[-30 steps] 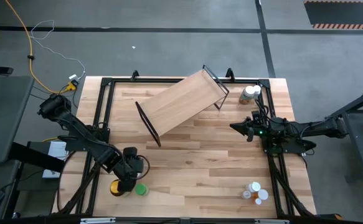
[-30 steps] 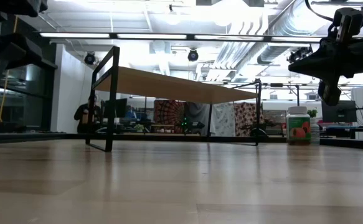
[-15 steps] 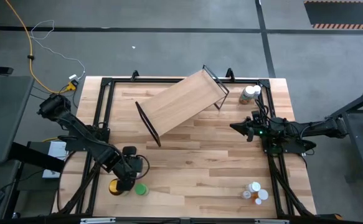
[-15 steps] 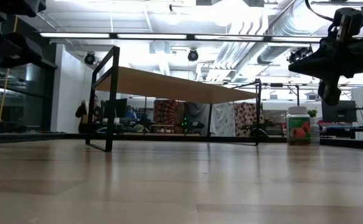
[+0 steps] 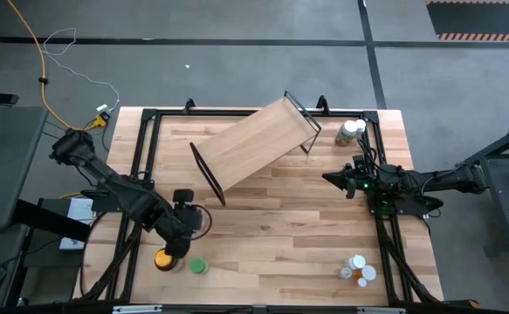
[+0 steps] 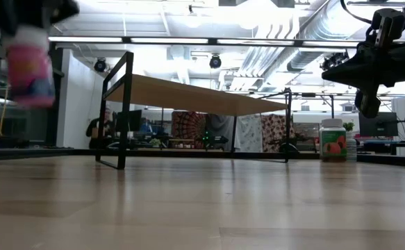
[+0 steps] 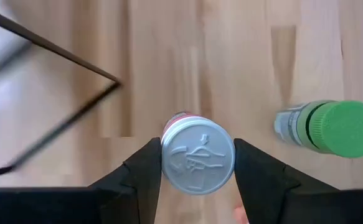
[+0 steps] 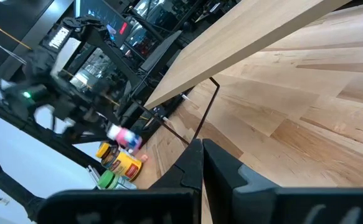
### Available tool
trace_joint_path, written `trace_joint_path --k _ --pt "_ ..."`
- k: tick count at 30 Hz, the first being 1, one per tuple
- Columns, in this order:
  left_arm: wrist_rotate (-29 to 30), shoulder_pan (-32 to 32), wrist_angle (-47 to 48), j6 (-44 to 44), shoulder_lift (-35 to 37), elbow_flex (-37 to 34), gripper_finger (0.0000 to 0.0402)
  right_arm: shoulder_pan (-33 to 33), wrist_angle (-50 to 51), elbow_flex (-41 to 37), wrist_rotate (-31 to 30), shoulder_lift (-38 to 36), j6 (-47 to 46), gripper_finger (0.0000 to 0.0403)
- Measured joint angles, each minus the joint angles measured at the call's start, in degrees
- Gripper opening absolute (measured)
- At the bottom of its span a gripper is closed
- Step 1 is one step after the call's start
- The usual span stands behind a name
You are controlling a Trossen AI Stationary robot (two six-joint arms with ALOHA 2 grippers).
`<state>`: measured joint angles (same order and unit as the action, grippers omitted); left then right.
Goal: Pick and place medicine bottles onto shelf by color
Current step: Put the pink medicine bottle on the shelf
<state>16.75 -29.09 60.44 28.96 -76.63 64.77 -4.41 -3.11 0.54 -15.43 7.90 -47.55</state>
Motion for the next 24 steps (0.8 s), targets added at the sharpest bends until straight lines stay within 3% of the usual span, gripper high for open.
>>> trace_joint_path --k 8,11,13,16,22,24 --pt "10.64 2.52 11.84 -8.09 0.64 18.14 0.0159 -0.02 0.00 0.00 0.01 0.00 0.00 0.0000" --pt "16.08 7.16 14.91 -11.10 0.57 23.86 0.0159 -0.01 0.00 0.00 -0.02 0.00 0.02 0.0000" --pt "16.59 12.61 16.20 -12.73 0.51 26.90 0.0159 -0.02 0.00 0.00 0.01 0.00 0.02 0.0000" --pt "13.63 23.06 16.48 -16.85 0.56 29.44 0.0159 -0.02 0.00 0.00 -0.01 0.00 0.00 0.0000" --pt "-1.96 46.51 17.26 -21.72 -0.61 29.77 0.0159 -0.02 0.00 0.00 0.00 0.00 0.02 0.0000" --pt "-4.67 52.24 17.37 -23.47 -1.53 29.77 0.0159 -0.02 0.00 0.00 0.00 0.00 0.01 0.0000"
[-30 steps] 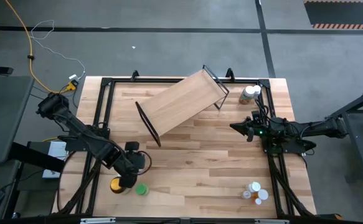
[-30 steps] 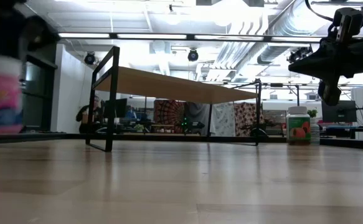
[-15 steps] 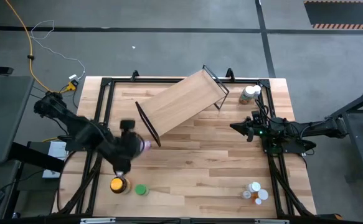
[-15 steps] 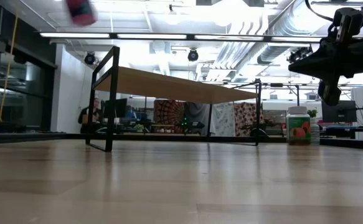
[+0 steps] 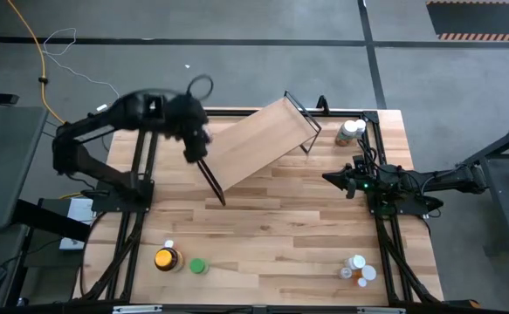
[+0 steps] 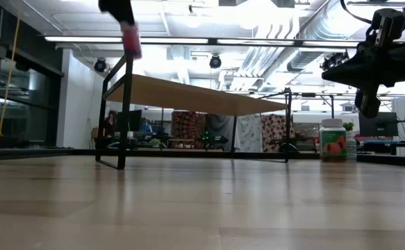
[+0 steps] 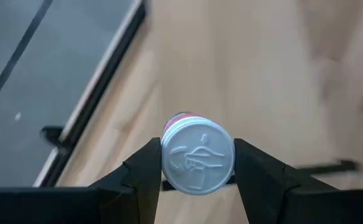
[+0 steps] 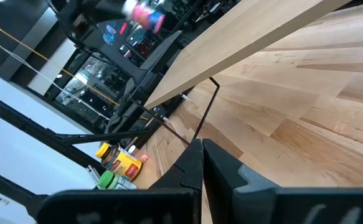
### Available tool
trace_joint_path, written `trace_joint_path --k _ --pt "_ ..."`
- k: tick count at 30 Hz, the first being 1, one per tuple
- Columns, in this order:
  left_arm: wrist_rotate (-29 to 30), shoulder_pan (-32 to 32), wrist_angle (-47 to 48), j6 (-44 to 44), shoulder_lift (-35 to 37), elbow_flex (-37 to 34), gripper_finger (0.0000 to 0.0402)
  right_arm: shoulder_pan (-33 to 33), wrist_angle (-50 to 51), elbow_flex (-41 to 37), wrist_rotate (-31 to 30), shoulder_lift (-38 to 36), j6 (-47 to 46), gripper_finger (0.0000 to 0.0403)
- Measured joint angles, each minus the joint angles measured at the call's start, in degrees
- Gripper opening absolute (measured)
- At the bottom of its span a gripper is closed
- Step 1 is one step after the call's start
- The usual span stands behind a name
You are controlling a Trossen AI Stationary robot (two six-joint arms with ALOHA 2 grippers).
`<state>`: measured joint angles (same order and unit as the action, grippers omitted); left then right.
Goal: Pick and place medicine bottles onto shelf by color
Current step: Put the pink medicine bottle on the shelf
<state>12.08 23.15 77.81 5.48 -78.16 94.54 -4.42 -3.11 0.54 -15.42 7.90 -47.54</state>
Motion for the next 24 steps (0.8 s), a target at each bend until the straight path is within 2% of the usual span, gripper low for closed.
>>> trace_joint_path --k 4,7,12,20,24 --pt "-6.64 7.11 0.11 -2.83 -1.15 0.00 0.0159 0.02 0.00 0.00 0.00 0.00 0.01 0.0000" --pt "-9.21 9.61 0.74 -3.62 -2.32 0.00 0.0159 0.00 0.00 0.00 0.00 0.01 0.01 0.0000" --pt "-9.77 10.15 0.92 -3.76 -3.51 -0.45 0.0159 0.01 0.00 0.00 -0.01 0.00 -0.01 0.0000" --pt "-10.31 9.73 -4.28 -3.36 -3.38 -6.82 0.0159 0.00 0.00 0.00 0.00 0.00 0.00 0.0000" --pt "-12.87 9.73 -5.81 -3.76 -3.36 -8.28 0.0159 0.00 0.00 0.00 0.00 0.00 0.00 0.0000"
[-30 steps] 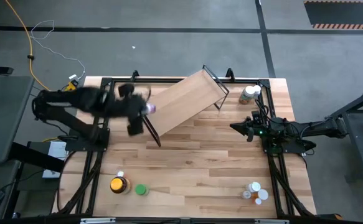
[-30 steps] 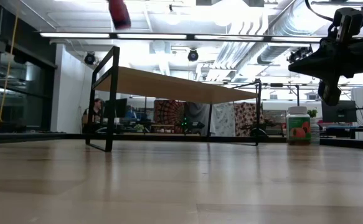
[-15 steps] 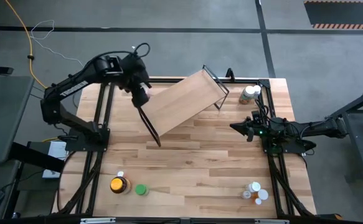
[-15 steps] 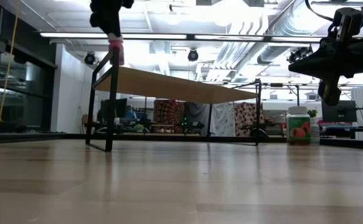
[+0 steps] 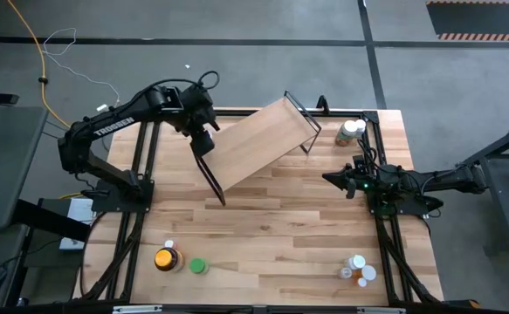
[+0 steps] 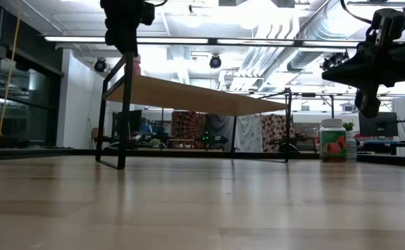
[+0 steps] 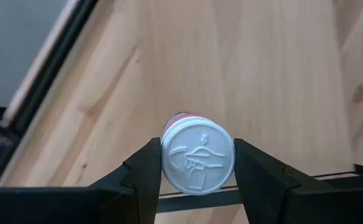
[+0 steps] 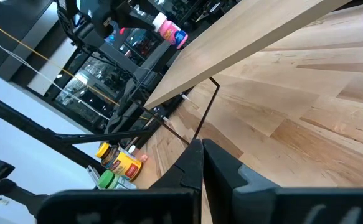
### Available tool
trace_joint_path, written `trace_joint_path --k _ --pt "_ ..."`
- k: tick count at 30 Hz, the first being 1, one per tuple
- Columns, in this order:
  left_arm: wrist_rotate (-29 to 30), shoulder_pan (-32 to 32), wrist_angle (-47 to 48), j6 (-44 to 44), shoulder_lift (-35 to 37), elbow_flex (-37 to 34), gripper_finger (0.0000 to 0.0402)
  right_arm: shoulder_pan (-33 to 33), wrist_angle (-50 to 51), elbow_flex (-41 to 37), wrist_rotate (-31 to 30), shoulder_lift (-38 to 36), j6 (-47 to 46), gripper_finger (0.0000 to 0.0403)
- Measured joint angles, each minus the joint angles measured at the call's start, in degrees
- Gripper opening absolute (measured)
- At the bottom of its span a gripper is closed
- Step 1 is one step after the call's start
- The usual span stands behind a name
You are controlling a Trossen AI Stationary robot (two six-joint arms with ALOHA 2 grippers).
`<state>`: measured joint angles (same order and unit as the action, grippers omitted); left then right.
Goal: Pick and place medicine bottles onto shelf by color
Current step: Put the pink medicine bottle on the shelf
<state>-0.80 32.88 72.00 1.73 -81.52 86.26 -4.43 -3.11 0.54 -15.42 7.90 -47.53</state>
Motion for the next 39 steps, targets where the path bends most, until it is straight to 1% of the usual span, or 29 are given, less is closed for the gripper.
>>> trace_joint_path --k 4,11,15,25,39 --pt "-0.19 0.00 -0.26 0.03 0.01 -0.61 0.0159 0.00 0.00 0.00 0.00 0.00 0.00 0.0000" --pt "-0.47 0.52 -0.31 0.41 0.34 -3.96 0.0159 0.02 0.00 0.00 0.00 0.00 -0.01 0.0000" --pt "-0.45 0.52 -0.73 0.47 0.35 -4.09 0.0163 0.02 0.00 0.00 -0.01 0.00 -0.01 0.0000" --pt "-0.31 0.48 0.80 -0.01 1.70 -4.39 0.0186 0.01 0.00 0.00 0.00 0.00 -0.01 0.0000" --pt "-0.47 0.46 1.34 -0.91 1.79 -4.37 0.0190 0.00 0.00 0.00 0.00 0.00 0.00 0.0000"
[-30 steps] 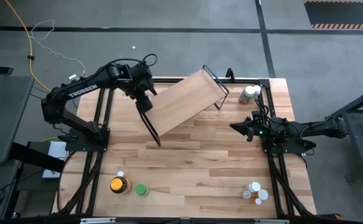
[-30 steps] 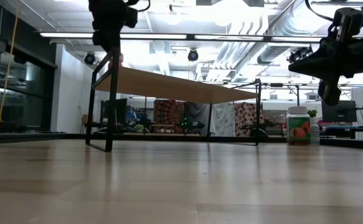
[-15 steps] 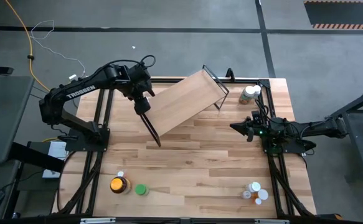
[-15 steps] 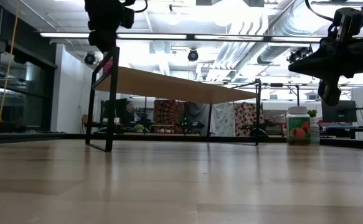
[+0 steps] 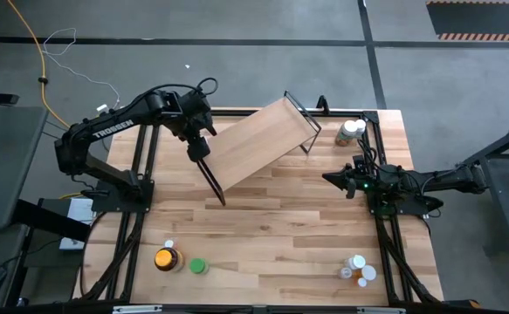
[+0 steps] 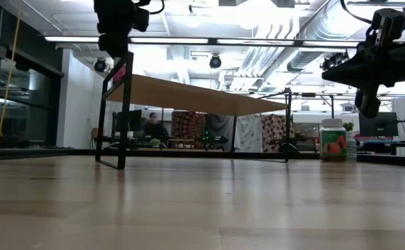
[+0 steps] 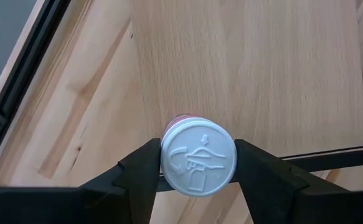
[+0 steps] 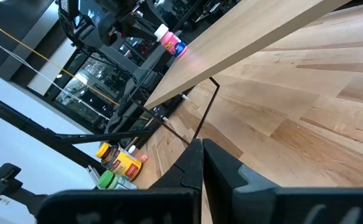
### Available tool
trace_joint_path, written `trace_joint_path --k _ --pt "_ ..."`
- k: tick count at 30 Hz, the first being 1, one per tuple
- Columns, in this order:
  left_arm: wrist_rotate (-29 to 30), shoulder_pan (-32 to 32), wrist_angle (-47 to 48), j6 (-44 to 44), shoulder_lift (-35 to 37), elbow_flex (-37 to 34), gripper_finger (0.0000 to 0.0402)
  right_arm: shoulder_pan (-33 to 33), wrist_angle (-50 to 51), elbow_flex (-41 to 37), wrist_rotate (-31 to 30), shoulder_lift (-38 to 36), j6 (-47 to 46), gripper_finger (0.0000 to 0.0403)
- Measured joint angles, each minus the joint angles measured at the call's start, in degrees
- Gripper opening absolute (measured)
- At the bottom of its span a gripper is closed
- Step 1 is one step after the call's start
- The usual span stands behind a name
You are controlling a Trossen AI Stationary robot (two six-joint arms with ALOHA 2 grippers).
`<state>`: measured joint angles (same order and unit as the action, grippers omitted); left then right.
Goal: Pick and place medicine bottles onto shelf by color
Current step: Put the pink medicine bottle on the shelf, then put the green medicine bottle on the shelf
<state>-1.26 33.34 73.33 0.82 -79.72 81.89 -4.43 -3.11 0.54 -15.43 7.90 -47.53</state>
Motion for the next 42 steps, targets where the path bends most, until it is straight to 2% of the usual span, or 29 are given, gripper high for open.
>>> trace_joint_path --k 10,22,28,34,42 --pt "-0.01 0.00 -0.04 -0.91 0.02 0.00 0.0195 0.02 0.00 0.00 0.00 0.01 0.00 0.0000" --pt "0.62 0.00 0.22 -1.07 0.02 0.02 0.0273 0.02 0.00 0.00 0.01 0.00 -0.01 0.0000" --pt "4.11 0.02 0.70 -1.52 0.02 0.45 0.0286 0.00 0.00 0.00 0.00 0.00 0.01 0.0000" --pt "6.98 0.04 3.07 -2.54 0.04 6.92 0.0287 0.00 0.00 0.00 0.01 0.00 -0.02 0.0000" --pt "6.42 -0.02 1.60 -0.35 0.84 16.00 0.0287 0.00 0.00 0.00 0.01 0.00 0.01 0.0000"
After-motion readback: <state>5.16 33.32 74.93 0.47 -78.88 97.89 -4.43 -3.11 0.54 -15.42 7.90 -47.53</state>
